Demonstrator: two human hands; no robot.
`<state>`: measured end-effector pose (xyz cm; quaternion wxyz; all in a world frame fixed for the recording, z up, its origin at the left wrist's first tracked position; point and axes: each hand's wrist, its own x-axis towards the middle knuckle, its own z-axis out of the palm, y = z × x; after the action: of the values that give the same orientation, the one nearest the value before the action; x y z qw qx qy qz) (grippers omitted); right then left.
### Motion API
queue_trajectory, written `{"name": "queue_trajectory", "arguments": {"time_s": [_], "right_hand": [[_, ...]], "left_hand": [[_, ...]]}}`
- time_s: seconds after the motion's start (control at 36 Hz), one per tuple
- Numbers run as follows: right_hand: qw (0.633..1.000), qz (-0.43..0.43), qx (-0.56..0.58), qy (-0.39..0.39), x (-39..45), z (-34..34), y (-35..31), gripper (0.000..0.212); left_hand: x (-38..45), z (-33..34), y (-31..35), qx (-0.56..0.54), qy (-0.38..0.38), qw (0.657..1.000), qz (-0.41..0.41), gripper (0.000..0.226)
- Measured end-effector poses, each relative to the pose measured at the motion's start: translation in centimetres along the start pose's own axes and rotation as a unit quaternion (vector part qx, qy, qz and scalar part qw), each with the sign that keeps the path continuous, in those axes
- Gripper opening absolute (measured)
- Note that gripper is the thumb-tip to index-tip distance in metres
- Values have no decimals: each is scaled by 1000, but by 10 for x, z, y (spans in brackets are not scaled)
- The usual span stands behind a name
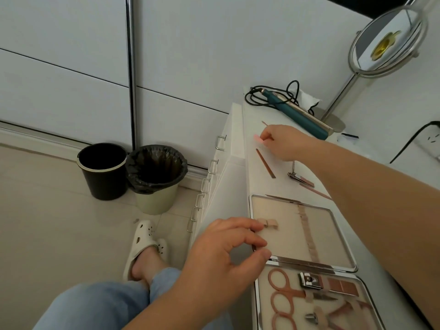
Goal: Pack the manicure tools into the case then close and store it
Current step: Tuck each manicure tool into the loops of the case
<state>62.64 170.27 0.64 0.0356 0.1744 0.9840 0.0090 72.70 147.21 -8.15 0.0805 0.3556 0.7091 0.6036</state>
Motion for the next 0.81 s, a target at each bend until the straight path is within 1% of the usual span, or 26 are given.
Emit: {"name": "queue_trajectory", "arguments": {"time_s": [0.06, 0.14, 0.19, 0.25, 0.33, 0.39, 0.47, 0.56, 0.64, 0.69, 0.75, 0.81], "right_hand": [[999, 4, 21, 36, -5, -4, -1, 28], [992, 13, 101, 74, -18, -9, -8, 26], [981, 12, 173, 88, -34, -10, -17, 24], [968, -4, 227, 108, -56, -9, -28, 19], [960, -40, 242, 133, -98, -6, -42, 13], [958, -63, 247, 131, -129, -3, -47, 14], [947, -102, 281, 116, -170, 0, -49, 26], [936, -120, 316, 99, -201, 1, -51, 31], [938, -136, 307, 80, -222, 4, -54, 25], [937, -140, 312, 77, -232, 6, -53, 18], [930, -131, 334, 83, -241, 7, -50, 13], [920, -114, 366, 78, -247, 9, -47, 12]], "left_hand": [[0, 0, 2, -2, 2, 1000, -8, 24], [0, -1, 8, -29, 0, 999, -32, 7], [2, -2, 12, -55, -3, 997, -48, 12], [4, -4, 17, -94, 1, 993, -74, 12], [9, -8, 25, -98, 21, 991, -85, 12], [11, -13, 30, -116, 34, 989, -84, 16], [11, -21, 38, -168, 60, 980, -88, 26], [6, -26, 45, -180, 62, 977, -99, 22], [-3, -25, 51, -163, 31, 982, -90, 10], [-9, -25, 53, -146, 24, 986, -75, 6], [-14, -24, 55, -147, 22, 987, -67, 10], [-17, -22, 56, -149, 22, 986, -66, 15]]}}
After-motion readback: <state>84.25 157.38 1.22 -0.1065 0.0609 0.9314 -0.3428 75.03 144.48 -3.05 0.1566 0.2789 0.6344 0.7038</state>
